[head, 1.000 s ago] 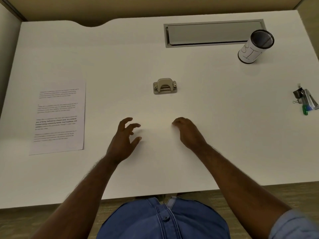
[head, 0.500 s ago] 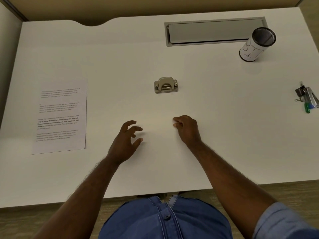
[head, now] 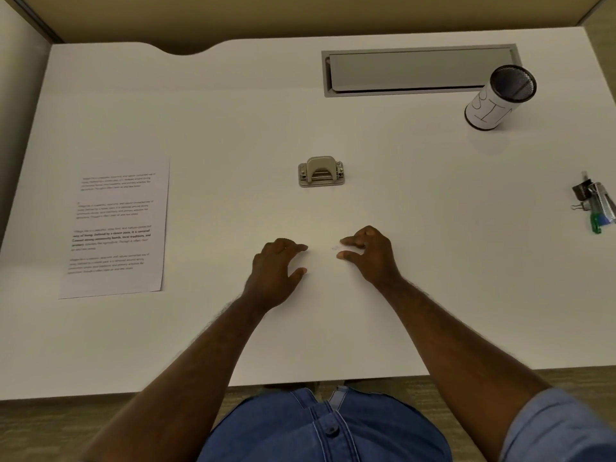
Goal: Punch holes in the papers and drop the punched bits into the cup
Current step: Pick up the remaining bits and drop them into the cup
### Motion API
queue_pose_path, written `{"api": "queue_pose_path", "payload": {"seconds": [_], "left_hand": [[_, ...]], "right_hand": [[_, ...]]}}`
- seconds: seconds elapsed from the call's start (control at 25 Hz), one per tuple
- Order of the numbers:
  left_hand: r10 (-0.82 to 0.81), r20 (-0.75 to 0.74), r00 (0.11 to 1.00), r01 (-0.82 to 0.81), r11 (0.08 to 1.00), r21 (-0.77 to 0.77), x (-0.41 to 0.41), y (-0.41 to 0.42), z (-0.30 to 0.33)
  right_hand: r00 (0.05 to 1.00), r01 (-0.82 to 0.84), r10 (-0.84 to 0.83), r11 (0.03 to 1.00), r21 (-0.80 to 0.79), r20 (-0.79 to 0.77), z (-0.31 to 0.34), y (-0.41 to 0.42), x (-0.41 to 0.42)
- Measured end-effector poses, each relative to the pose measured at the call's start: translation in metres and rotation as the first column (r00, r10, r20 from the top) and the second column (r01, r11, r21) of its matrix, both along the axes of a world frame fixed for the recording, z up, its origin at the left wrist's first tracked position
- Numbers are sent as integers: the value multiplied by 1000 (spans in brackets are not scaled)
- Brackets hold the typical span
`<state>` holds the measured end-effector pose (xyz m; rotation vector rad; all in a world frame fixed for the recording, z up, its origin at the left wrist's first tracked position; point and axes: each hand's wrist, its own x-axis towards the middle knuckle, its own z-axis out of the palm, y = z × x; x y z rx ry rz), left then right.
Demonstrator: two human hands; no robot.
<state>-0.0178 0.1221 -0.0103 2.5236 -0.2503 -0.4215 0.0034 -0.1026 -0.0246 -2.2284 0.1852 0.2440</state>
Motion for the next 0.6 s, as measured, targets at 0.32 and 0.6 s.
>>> {"api": "queue_pose_path", "payload": {"seconds": [0.32,0.6], "left_hand": [[90,-21,996,-90,996,-24,21,-43,-9],[147,-8,989,-147,985,-88,27,-62,-16]], "right_hand": [[995,-97,98,995,-28,28,-5,3,4],[978,-200,208,961,-190,25,-8,4,3]]}}
